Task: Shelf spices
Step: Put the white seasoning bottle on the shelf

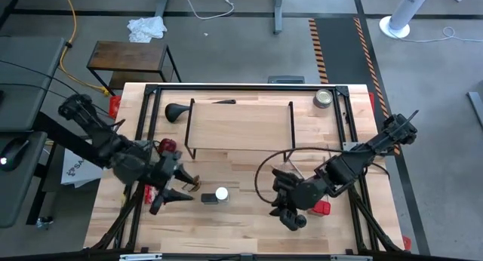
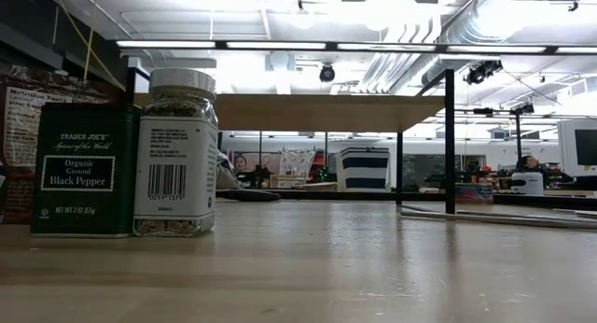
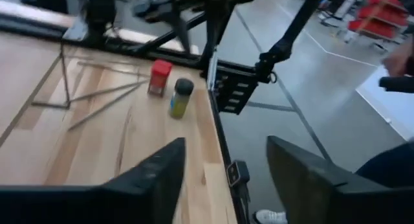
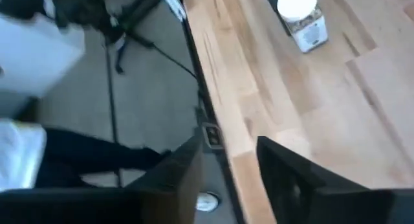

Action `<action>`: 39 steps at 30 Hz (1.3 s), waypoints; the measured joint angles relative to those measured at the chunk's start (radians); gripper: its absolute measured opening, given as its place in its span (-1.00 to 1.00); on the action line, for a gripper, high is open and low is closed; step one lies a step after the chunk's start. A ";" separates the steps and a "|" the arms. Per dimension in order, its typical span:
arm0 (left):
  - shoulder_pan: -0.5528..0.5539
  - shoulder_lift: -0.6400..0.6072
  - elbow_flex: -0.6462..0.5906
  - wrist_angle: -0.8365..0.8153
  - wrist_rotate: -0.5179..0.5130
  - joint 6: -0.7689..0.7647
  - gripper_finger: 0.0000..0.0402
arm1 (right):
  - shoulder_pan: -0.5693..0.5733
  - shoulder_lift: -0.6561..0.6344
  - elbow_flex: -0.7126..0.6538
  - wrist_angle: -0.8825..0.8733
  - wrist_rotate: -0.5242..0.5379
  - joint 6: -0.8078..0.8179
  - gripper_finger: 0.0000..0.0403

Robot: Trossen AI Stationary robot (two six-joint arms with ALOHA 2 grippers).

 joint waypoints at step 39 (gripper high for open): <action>0.026 0.541 0.497 -0.850 0.227 -0.326 0.36 | -0.105 0.000 0.000 -0.407 0.214 -0.469 0.16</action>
